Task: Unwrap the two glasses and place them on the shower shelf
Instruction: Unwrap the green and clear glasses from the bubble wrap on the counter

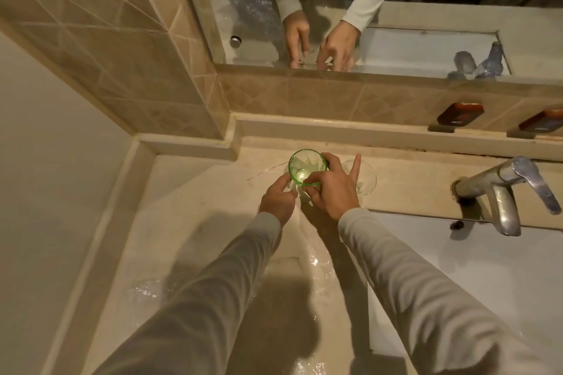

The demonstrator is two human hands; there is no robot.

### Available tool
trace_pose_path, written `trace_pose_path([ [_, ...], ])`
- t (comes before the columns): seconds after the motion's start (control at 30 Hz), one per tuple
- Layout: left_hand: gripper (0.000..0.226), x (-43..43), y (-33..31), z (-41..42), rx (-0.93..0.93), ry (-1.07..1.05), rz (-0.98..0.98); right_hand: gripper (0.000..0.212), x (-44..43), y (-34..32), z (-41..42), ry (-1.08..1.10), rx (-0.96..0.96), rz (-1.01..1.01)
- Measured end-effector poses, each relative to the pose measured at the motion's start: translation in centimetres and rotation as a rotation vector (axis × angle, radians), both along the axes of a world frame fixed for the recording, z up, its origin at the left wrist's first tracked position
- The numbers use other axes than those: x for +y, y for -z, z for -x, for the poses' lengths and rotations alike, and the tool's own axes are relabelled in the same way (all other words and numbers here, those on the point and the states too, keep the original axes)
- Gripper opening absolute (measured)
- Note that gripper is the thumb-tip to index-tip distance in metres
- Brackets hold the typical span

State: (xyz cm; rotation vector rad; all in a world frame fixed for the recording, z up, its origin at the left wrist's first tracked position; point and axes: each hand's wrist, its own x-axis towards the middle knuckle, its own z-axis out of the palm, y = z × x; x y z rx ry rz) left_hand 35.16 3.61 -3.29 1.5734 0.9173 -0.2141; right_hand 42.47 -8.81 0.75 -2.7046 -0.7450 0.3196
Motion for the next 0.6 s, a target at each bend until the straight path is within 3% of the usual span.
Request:
trace_pose_path([
  [0.2,0.063,-0.6,-1.7,0.1,-0.048,0.027,0.002,0.021,-0.2,-0.2,-0.1,0.007,-0.007,0.027],
  [0.5,0.059,-0.8,-2.7,0.1,-0.034,0.069,0.032,0.022,0.0,-0.6,0.0,-0.032,-0.096,0.099],
  [0.6,0.057,-0.5,-2.7,1.0,0.011,0.187,-0.020,0.024,0.2,-0.2,0.0,-0.042,-0.072,0.140],
])
